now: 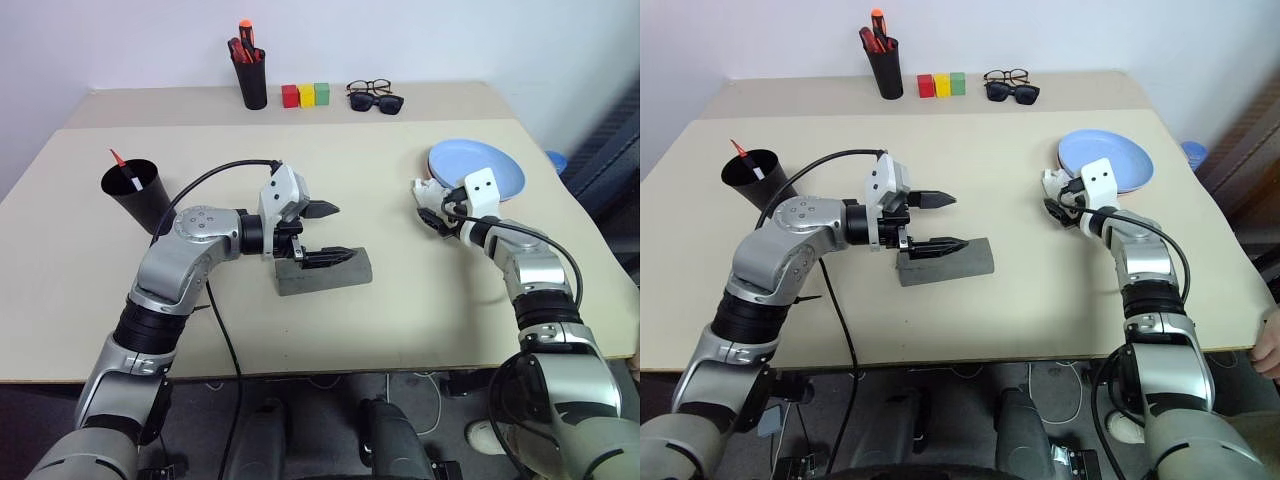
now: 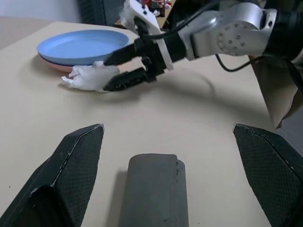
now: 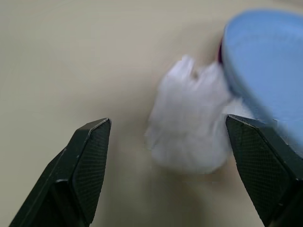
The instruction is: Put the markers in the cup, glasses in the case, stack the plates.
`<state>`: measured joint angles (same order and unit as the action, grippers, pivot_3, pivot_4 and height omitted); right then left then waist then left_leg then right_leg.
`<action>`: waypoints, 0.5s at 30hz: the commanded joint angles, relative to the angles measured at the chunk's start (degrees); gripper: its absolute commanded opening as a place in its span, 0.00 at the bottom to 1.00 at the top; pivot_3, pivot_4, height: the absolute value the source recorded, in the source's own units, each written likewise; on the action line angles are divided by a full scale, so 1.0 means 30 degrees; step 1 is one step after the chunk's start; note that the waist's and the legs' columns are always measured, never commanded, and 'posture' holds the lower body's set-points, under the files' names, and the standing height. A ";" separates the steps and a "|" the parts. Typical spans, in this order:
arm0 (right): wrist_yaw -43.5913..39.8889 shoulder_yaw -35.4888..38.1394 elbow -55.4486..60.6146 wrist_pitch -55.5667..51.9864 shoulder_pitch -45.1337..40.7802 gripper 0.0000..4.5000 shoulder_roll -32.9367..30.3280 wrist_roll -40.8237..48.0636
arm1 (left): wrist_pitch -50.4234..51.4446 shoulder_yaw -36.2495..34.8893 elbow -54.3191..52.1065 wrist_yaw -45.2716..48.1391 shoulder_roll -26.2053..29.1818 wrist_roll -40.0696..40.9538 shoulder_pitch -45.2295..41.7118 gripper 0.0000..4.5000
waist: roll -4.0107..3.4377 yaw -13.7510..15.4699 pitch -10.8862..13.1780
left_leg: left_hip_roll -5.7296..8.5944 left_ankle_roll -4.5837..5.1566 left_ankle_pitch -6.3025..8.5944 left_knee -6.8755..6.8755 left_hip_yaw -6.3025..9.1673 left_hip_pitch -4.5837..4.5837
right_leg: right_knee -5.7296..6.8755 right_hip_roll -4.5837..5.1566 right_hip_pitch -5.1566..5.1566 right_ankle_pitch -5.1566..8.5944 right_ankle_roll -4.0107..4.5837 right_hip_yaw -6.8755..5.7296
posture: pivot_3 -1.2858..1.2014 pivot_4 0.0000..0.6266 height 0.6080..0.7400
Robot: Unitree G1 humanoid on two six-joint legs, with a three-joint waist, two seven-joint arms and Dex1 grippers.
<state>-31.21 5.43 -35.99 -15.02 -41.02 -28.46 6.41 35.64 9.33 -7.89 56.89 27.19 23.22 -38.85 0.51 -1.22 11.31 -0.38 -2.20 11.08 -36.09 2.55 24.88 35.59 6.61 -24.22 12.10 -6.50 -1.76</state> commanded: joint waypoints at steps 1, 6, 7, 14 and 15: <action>0.0594 0.0355 0.0358 0.0175 -0.0041 0.86 0.0213 0.0106 | -0.0201 -0.0694 -0.0568 -0.0138 0.0382 0.0261 -0.0072 1.00 | 0.0000 0.0002 0.0000 | -0.0001 0.0000 0.0000 0.0001 -0.0004 -0.0005 | 0.0003 0.0000 0.0000 0.0001 0.0000 0.0004 | 0.52 0.24 1.00; 0.1326 0.0270 -0.1409 0.1111 -0.0665 0.86 0.0577 -0.0161 | -0.0117 -0.0992 -0.0818 -0.0397 0.0860 0.0299 0.0107 1.00 | 0.0001 0.0032 0.0000 | -0.0001 0.0000 0.0000 0.0001 -0.0016 -0.0006 | -0.0003 0.0000 0.0003 0.0001 0.0001 0.0014 | 0.52 0.24 1.00; 0.1573 0.0251 -0.1935 0.1457 -0.0867 0.86 0.0611 -0.0278 | -0.0080 -0.1051 -0.0887 -0.0459 0.0940 0.0303 0.0152 1.00 | 0.0001 0.0031 0.0000 | -0.0001 0.0000 0.0000 0.0000 -0.0017 -0.0006 | -0.0003 0.0000 0.0003 0.0001 0.0001 0.0015 | 0.52 0.24 1.00; 0.3068 0.0044 -0.4969 0.3269 -0.2146 0.23 0.0923 -0.1056 | 0.0216 -0.1503 -0.1479 -0.0946 0.1559 0.0446 0.0621 1.00 | 0.0001 0.0014 0.0000 | -0.0003 0.0000 0.0000 0.0008 -0.0023 -0.0009 | -0.0004 0.0000 0.0002 0.0001 0.0001 0.0022 | 0.52 0.24 1.00; 0.3192 0.0010 -0.5198 0.3408 -0.2273 0.12 0.1004 -0.1122 | 0.0270 -0.1583 -0.1566 -0.0999 0.1643 0.0504 0.0702 1.00 | 0.0001 0.0010 0.0000 | -0.0003 0.0000 0.0000 0.0007 -0.0023 -0.0010 | -0.0004 0.0000 0.0002 0.0001 0.0001 0.0021 | 0.52 0.24 1.00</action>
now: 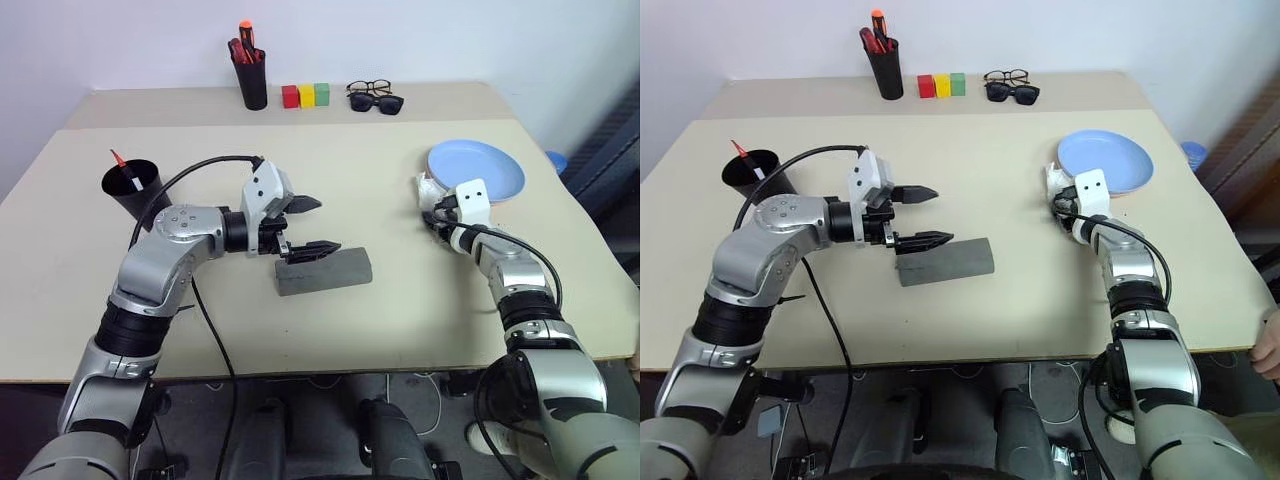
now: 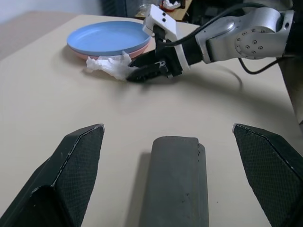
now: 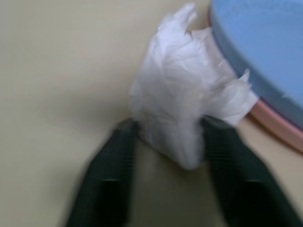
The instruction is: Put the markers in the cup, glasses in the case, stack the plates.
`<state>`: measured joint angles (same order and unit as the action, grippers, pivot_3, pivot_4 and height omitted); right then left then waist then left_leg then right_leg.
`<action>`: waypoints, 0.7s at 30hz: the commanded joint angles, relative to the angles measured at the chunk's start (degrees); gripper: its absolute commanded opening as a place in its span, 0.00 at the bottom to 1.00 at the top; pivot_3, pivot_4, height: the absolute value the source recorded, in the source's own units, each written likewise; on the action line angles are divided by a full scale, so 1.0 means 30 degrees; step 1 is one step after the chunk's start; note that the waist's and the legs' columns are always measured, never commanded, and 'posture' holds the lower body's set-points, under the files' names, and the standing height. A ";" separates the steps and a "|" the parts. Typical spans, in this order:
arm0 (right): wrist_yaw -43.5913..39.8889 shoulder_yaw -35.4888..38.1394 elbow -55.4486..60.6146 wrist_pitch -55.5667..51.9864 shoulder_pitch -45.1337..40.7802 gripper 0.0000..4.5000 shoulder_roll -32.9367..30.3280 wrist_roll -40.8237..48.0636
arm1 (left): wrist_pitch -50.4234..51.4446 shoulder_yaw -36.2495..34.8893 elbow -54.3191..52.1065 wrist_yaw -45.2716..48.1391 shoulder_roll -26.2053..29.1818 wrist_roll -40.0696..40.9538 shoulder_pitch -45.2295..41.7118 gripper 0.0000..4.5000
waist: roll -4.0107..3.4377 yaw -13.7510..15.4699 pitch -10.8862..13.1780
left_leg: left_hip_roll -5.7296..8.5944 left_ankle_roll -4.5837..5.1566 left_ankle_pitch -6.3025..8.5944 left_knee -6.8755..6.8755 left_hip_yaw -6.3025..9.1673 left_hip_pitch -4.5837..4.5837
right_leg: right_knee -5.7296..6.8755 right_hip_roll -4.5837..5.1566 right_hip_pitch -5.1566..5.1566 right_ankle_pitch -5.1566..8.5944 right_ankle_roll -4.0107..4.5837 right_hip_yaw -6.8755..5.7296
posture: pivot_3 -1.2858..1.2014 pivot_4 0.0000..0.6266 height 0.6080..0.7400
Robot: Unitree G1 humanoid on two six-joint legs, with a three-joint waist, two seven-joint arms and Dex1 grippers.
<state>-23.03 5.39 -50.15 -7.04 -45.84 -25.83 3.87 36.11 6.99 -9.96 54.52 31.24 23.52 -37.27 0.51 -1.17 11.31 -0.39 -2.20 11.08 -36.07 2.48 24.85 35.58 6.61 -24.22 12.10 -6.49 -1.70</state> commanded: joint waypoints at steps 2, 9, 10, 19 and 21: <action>0.0598 0.0092 -0.0792 0.0938 -0.0873 0.01 0.0247 -0.0278 | 0.0326 -0.0870 -0.1159 -0.0459 0.0361 0.0512 0.0385 1.00 | 0.0001 -0.0008 0.0000 | 0.0000 -0.0001 0.0000 0.0001 -0.0001 -0.0001 | 0.0000 0.0000 0.0000 0.0000 0.0000 0.0002 | 0.52 0.24 1.00; -0.0436 0.0233 0.1573 0.1610 -0.0344 0.01 0.0746 0.0431 | 0.0799 -0.1106 -0.1762 -0.1082 0.0301 0.0948 0.1003 1.00 | -0.0001 -0.0034 0.0001 | -0.0001 0.0000 0.0000 0.0006 -0.0002 -0.0006 | 0.0002 -0.0001 0.0000 0.0000 0.0000 0.0005 | 0.52 0.24 1.00; -0.1406 0.0259 0.2915 0.1617 0.0018 0.01 0.0925 0.1042 | 0.0819 -0.1135 -0.1781 -0.1140 0.0239 0.1030 0.1065 1.00 | -0.0001 -0.0039 0.0001 | -0.0002 0.0000 0.0000 0.0008 -0.0002 -0.0006 | 0.0002 -0.0002 -0.0001 0.0000 0.0000 0.0005 | 0.52 0.24 1.00; -0.5275 0.0983 1.0587 -0.1242 0.0916 0.01 0.0308 0.4735 | 0.0161 -0.0660 -0.1069 -0.1314 -0.0745 0.1158 0.0754 1.00 | 0.0006 0.0183 -0.0004 | -0.0008 -0.0001 0.0001 -0.0015 -0.0001 -0.0007 | -0.0002 -0.0007 0.0019 0.0002 -0.0001 0.0000 | 0.52 0.24 1.00; -0.3920 0.1229 0.8170 -0.0194 -0.0404 0.01 -0.0420 0.3600 | -0.0056 -0.0615 -0.0857 -0.1409 -0.1049 0.1033 0.0541 1.00 | 0.0005 0.0156 -0.0003 | -0.0006 -0.0001 0.0001 -0.0021 -0.0005 -0.0007 | -0.0021 -0.0006 0.0031 0.0005 0.0011 0.0002 | 0.52 0.24 1.00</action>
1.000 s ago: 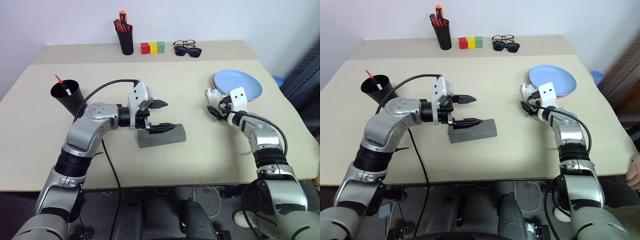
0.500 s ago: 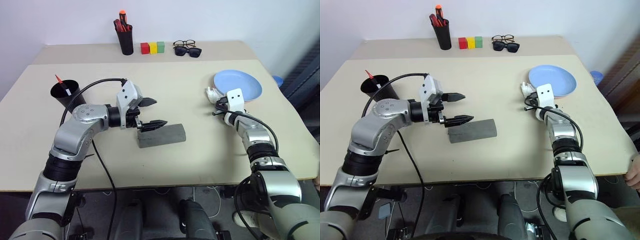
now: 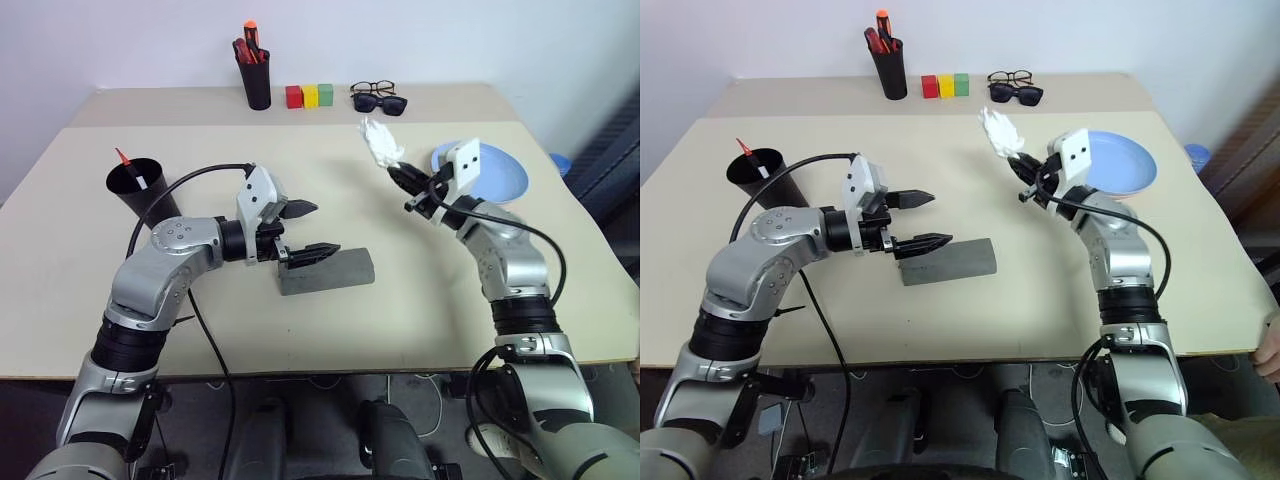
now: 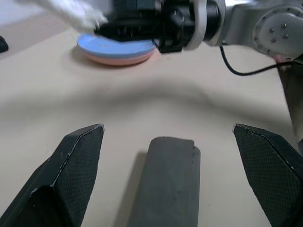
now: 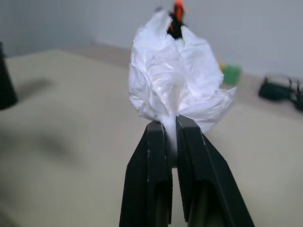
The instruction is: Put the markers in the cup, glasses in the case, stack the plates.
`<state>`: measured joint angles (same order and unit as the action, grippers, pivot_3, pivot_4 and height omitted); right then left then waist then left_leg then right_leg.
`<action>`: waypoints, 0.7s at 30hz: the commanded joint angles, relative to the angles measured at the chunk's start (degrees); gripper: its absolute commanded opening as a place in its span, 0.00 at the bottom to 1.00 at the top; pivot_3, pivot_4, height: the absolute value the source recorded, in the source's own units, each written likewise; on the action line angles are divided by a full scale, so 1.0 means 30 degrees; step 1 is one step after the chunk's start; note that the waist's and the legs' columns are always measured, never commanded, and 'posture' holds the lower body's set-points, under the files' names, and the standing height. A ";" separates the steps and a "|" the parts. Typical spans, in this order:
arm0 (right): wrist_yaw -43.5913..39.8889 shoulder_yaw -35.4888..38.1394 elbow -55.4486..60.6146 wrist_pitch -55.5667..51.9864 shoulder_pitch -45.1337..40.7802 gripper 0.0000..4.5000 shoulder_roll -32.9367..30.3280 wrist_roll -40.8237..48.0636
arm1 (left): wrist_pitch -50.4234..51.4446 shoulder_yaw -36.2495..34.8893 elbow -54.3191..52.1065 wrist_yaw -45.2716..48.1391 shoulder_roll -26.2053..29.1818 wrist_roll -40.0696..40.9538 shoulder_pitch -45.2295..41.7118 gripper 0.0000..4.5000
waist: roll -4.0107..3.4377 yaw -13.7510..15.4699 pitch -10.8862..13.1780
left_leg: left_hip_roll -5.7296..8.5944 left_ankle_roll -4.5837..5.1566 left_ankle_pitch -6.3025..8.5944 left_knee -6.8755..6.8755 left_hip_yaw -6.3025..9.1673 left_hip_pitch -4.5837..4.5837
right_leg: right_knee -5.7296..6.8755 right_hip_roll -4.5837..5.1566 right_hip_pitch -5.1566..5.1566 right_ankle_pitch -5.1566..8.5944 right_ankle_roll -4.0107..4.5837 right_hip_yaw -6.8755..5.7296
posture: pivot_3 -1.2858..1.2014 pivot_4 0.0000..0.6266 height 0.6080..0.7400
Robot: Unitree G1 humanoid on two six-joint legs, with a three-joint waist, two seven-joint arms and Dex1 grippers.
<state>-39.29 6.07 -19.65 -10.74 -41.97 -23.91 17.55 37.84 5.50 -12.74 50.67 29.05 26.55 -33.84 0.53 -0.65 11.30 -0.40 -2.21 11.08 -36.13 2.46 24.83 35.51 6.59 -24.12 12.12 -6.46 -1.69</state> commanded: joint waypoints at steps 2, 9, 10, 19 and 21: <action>0.2442 0.0978 -0.3937 0.1879 -0.2606 0.01 -0.1587 -0.1784 | -0.0794 -0.0124 0.0212 -0.0163 -0.0467 -0.0054 -0.0669 1.00 | 0.0000 -0.0029 0.0000 | 0.0000 -0.0001 0.0000 -0.0002 -0.0016 0.0000 | -0.0018 0.0002 -0.0001 0.0002 0.0029 0.0003 | 0.52 0.24 1.00; 0.3070 0.0178 -1.2522 0.5998 -0.4822 0.16 -0.3374 -0.4388 | -0.0672 -0.0485 -0.0282 -0.1019 -0.0670 -0.0031 -0.0216 1.00 | 0.0000 -0.0137 0.0001 | -0.0003 0.0001 0.0000 0.0053 -0.0025 -0.0001 | -0.0042 0.0000 -0.0014 -0.0008 0.0002 0.0006 | 0.52 0.24 1.00; 0.3052 0.0053 -1.3179 0.6507 -0.4928 0.24 -0.3463 -0.4651 | -0.0560 -0.0571 -0.0375 -0.1153 -0.0665 0.0061 -0.0158 1.00 | 0.0000 -0.0172 0.0001 | -0.0003 0.0001 0.0000 0.0052 -0.0025 -0.0001 | -0.0041 0.0000 -0.0014 -0.0008 0.0002 0.0006 | 0.52 0.24 1.00; 0.2256 0.1221 -1.2482 0.9146 -0.4093 0.68 -0.4261 -0.3918 | -0.2642 -0.1086 0.0214 -0.3343 -0.2123 -0.0706 0.0178 1.00 | -0.0004 -0.0155 0.0005 | -0.0003 0.0001 0.0000 0.0040 -0.0061 -0.0012 | -0.0037 0.0000 -0.0013 -0.0009 0.0002 0.0051 | 0.52 0.24 1.00; 0.1321 0.1794 -1.0449 0.8497 -0.2927 0.68 -0.4477 -0.3035 | -0.3612 -0.0922 0.0266 -0.4122 -0.2597 -0.1465 0.0422 1.00 | 0.0000 -0.0094 0.0004 | -0.0003 0.0001 0.0000 0.0041 -0.0064 -0.0016 | -0.0043 0.0002 -0.0006 -0.0010 0.0000 0.0054 | 0.52 0.24 1.00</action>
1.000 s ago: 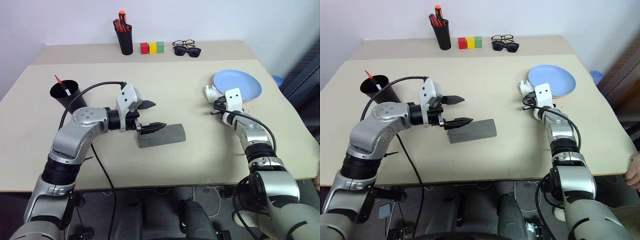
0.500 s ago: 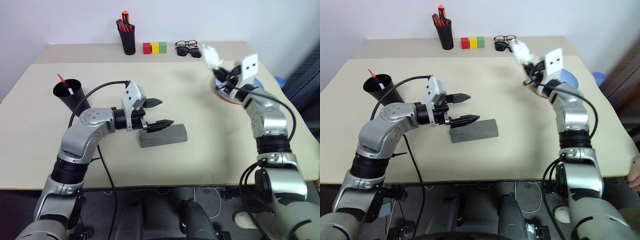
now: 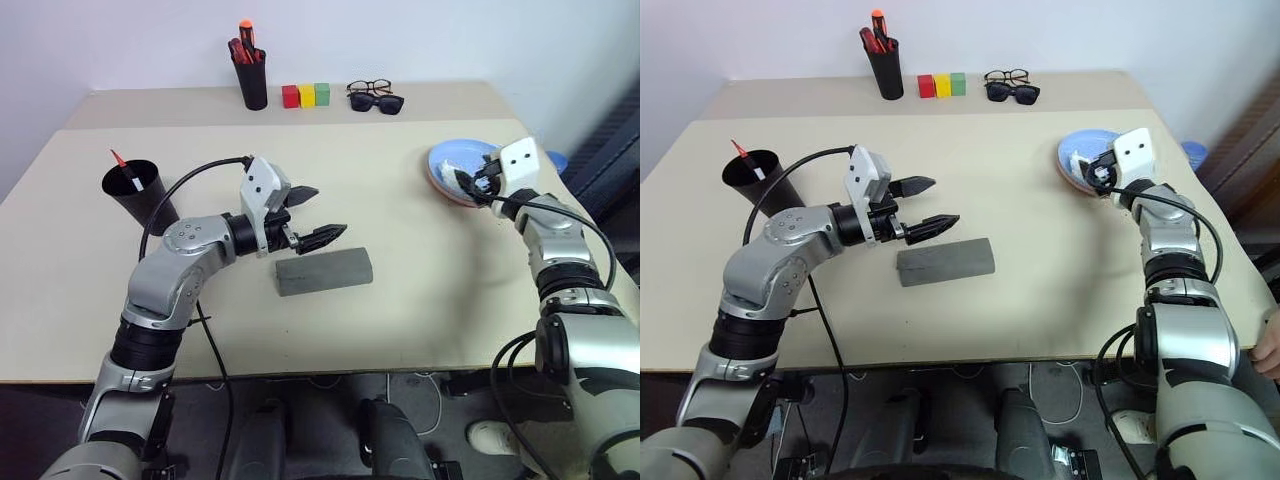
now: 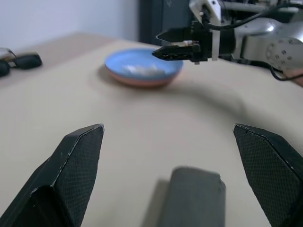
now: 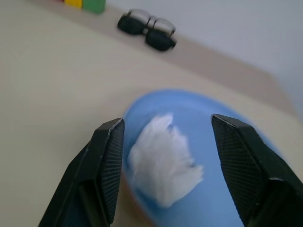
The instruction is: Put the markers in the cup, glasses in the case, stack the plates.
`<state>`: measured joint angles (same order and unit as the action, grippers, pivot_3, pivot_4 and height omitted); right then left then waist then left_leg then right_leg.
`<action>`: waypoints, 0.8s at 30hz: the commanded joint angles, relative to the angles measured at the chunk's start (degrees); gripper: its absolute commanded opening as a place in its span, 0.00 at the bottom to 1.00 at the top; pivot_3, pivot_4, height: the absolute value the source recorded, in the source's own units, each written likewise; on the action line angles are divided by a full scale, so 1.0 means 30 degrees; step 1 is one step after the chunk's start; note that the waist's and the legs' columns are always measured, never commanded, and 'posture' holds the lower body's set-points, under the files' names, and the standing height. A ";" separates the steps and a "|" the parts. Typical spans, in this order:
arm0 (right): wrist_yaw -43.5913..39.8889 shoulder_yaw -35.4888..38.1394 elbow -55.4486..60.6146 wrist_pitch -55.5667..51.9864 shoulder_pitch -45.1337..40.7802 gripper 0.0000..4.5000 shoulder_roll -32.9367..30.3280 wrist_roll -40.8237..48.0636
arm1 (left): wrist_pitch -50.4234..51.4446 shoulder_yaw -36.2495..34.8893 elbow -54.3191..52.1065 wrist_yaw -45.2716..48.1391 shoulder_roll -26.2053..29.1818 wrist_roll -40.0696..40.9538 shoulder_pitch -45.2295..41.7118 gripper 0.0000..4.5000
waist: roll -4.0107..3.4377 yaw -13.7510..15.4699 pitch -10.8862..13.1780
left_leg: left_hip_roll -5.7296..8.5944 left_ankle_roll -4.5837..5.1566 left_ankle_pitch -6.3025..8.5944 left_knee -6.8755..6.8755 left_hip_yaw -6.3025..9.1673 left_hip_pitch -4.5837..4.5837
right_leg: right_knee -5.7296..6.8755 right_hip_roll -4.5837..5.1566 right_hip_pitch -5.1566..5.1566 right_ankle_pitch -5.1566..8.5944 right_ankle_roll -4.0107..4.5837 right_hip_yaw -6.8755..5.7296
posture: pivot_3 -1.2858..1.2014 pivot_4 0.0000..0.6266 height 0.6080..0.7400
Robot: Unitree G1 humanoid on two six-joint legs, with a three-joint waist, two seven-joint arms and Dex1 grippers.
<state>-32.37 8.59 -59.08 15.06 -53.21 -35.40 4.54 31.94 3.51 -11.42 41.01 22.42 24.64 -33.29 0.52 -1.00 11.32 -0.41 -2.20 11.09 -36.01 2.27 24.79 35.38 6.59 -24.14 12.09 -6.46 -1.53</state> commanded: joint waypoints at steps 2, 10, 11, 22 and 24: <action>-0.2228 0.1370 0.7192 -0.2370 0.3334 0.68 -0.0731 0.2837 | -0.1697 -0.0076 -0.0148 -0.1749 -0.0485 -0.1553 0.0723 1.00 | 0.0010 0.0146 -0.0004 | 0.0000 0.0000 0.0000 -0.0001 -0.0002 0.0000 | -0.0005 0.0001 0.0005 -0.0001 -0.0002 0.0001 | 0.52 0.24 1.00; -0.3110 0.3373 2.1942 -0.9391 1.5107 0.68 -0.1279 0.6982 | -0.2121 -0.0780 -0.1694 -0.1395 -0.0073 -0.0993 0.4543 1.00 | 0.0003 0.0125 -0.0007 | -0.0007 0.0033 0.0027 -0.0007 -0.0023 -0.0073 | -0.0012 0.0014 0.0075 0.0048 0.0051 0.0000 | 0.52 0.24 1.00; -0.3124 0.3762 2.2908 -0.9841 1.6245 0.68 -0.1263 0.7330 | -0.2042 -0.1012 -0.2070 -0.1440 0.0005 -0.0789 0.5068 1.00 | 0.0002 0.0090 -0.0008 | -0.0014 0.0032 0.0031 -0.0004 -0.0033 -0.0098 | -0.0017 0.0017 0.0092 0.0054 0.0061 0.0004 | 0.52 0.24 1.00; -0.2217 0.7288 2.7686 -1.1086 2.3081 0.68 -0.0179 0.8656 | -0.4483 -0.3502 -0.5144 -0.1738 0.1060 -0.0723 1.1462 1.00 | -0.0007 0.0158 -0.0034 | -0.0080 0.0031 0.0070 -0.0018 -0.0109 -0.0150 | -0.0144 0.0029 0.0162 0.0086 0.0036 0.0002 | 0.52 0.24 1.00; -0.1935 0.7328 2.7555 -1.0814 2.3166 0.68 0.0032 0.8434 | -0.4629 -0.3527 -0.5133 -0.1855 0.1081 -0.0776 1.1800 1.00 | -0.0010 0.0157 -0.0038 | -0.0085 -0.0013 0.0097 -0.0024 -0.0123 -0.0142 | -0.0169 0.0036 0.0164 0.0086 0.0036 0.0002 | 0.52 0.24 1.00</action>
<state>-39.04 28.68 22.30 -19.05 16.30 -35.61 30.33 19.73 -5.97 -24.43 35.86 25.34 22.48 2.07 0.49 -0.53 11.20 -0.69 -2.26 11.39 -36.08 1.90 24.39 34.82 6.70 -23.65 12.35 -6.35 -1.55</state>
